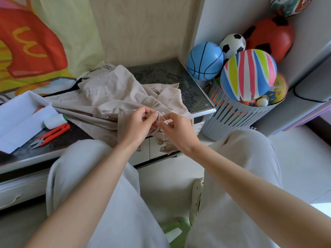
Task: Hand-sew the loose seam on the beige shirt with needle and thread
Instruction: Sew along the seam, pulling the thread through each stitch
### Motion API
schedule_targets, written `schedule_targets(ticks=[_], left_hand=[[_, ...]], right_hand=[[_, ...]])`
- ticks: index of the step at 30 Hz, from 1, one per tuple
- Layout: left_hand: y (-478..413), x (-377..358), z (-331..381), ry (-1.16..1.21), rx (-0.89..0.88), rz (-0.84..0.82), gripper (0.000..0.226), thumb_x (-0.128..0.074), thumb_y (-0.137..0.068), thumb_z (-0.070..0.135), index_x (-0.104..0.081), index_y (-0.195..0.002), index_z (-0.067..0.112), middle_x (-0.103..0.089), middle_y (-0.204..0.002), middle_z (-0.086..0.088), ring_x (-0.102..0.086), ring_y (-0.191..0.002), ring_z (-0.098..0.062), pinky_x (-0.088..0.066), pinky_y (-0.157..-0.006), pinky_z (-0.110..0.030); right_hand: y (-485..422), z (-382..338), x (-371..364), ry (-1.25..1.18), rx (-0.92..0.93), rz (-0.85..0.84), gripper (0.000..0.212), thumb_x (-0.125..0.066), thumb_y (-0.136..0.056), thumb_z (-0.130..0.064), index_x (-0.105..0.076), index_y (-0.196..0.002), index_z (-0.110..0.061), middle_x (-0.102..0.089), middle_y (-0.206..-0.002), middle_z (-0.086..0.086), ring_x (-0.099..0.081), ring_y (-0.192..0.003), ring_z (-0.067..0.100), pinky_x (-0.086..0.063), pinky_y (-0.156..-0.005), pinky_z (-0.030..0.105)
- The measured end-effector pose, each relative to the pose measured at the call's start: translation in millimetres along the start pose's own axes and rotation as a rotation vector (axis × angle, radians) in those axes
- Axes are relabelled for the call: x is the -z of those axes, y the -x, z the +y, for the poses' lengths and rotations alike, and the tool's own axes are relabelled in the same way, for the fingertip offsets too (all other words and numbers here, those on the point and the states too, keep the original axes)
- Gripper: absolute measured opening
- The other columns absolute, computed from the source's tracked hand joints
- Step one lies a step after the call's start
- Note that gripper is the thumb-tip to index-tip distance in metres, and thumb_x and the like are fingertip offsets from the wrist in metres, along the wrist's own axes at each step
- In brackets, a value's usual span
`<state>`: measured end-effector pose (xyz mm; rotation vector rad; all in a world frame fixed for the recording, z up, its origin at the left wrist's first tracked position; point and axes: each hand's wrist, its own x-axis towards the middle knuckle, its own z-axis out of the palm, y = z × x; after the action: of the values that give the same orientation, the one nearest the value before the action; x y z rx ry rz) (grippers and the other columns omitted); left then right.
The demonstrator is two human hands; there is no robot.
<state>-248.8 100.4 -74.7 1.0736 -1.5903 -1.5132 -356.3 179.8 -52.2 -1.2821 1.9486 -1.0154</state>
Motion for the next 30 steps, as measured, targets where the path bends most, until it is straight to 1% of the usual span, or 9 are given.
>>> schedule_targets(ticks=[3, 7, 11, 14, 17, 19, 22, 26, 30], left_hand=[[1, 0, 1, 0.003, -0.013, -0.004, 0.010, -0.053, -0.094, 0.005, -0.058, -0.085, 0.008, -0.065, -0.075, -0.004, -0.063, -0.063, -0.008, -0.052, -0.060, -0.019], [0, 2, -1, -0.023, -0.018, 0.015, 0.010, -0.053, -0.094, 0.007, -0.058, -0.086, 0.009, -0.065, -0.074, -0.004, -0.064, -0.066, -0.014, -0.054, -0.065, -0.026], [-1, 1, -2, -0.030, -0.014, 0.042, 0.013, -0.053, -0.095, 0.006, -0.058, -0.084, 0.011, -0.064, -0.072, -0.004, -0.064, -0.060, -0.008, -0.054, -0.063, -0.025], [0, 1, -1, -0.031, -0.018, 0.022, 0.009, -0.053, -0.094, 0.006, -0.059, -0.088, 0.008, -0.064, -0.072, -0.003, -0.064, -0.059, -0.008, -0.055, -0.062, -0.026], [0, 0, -1, -0.056, -0.034, 0.011, 0.009, -0.055, -0.094, 0.008, -0.059, -0.087, 0.012, -0.065, -0.077, -0.004, -0.064, -0.063, -0.008, -0.055, -0.066, -0.028], [1, -1, 0, -0.055, -0.041, -0.016, 0.009, -0.055, -0.094, 0.007, -0.059, -0.087, 0.011, -0.065, -0.078, -0.005, -0.062, -0.063, -0.007, -0.054, -0.064, -0.023], [4, -2, 1, -0.038, -0.024, -0.082, 0.007, -0.056, -0.094, 0.009, -0.059, -0.087, 0.010, -0.063, -0.077, -0.004, -0.059, -0.060, -0.005, -0.050, -0.061, -0.016], [4, 0, 0, -0.127, -0.046, -0.108, 0.006, -0.054, -0.094, 0.006, -0.059, -0.093, 0.003, -0.059, -0.070, -0.003, -0.053, -0.054, -0.002, -0.045, -0.053, -0.015], [-1, 6, -7, -0.355, -0.090, -0.091, 0.013, -0.058, -0.092, 0.008, -0.061, -0.087, 0.021, -0.063, -0.074, 0.000, -0.056, -0.057, -0.008, -0.048, -0.059, -0.022]], right_hand=[[-4, 2, -1, 0.020, 0.003, 0.014, 0.013, -0.054, -0.094, -0.027, -0.060, -0.089, -0.016, -0.051, -0.055, -0.009, -0.043, -0.040, 0.001, -0.035, -0.045, 0.019], [2, 1, 3, -0.035, -0.018, 0.011, 0.020, -0.054, -0.095, -0.032, -0.057, -0.084, -0.016, -0.058, -0.060, -0.003, -0.050, -0.044, 0.004, -0.043, -0.040, 0.023], [11, 3, 8, -0.021, 0.025, 0.008, 0.018, -0.053, -0.095, -0.023, -0.054, -0.080, -0.013, -0.047, -0.050, -0.008, -0.043, -0.037, 0.001, -0.030, -0.035, 0.009], [18, 7, 6, 0.035, 0.085, -0.047, 0.020, -0.055, -0.095, -0.021, -0.051, -0.076, -0.017, -0.046, -0.047, -0.009, -0.043, -0.038, 0.003, -0.032, -0.040, 0.008], [17, 8, 9, -0.021, 0.070, -0.045, 0.011, -0.052, -0.096, -0.027, -0.054, -0.091, -0.017, -0.058, -0.058, -0.005, -0.048, -0.043, 0.001, -0.043, -0.045, 0.014], [10, 6, 13, -0.053, 0.062, 0.003, 0.022, -0.051, -0.097, -0.032, -0.053, -0.111, -0.016, -0.067, -0.064, -0.002, -0.057, -0.051, 0.002, -0.049, -0.052, 0.024], [-2, 3, 15, -0.050, 0.058, -0.020, 0.032, -0.052, -0.097, -0.025, -0.050, -0.125, -0.013, -0.050, -0.040, -0.017, -0.047, -0.042, -0.001, -0.036, -0.047, 0.012], [-16, 7, 16, -0.053, 0.021, -0.125, 0.023, -0.055, -0.095, -0.025, -0.063, -0.099, -0.004, -0.055, -0.055, -0.009, -0.047, -0.046, -0.001, -0.037, -0.053, 0.011], [-17, 11, 20, 0.018, 0.012, -0.092, 0.020, -0.056, -0.095, -0.024, -0.059, -0.084, -0.008, -0.041, -0.047, -0.010, -0.037, -0.036, 0.002, -0.027, -0.041, 0.012]])
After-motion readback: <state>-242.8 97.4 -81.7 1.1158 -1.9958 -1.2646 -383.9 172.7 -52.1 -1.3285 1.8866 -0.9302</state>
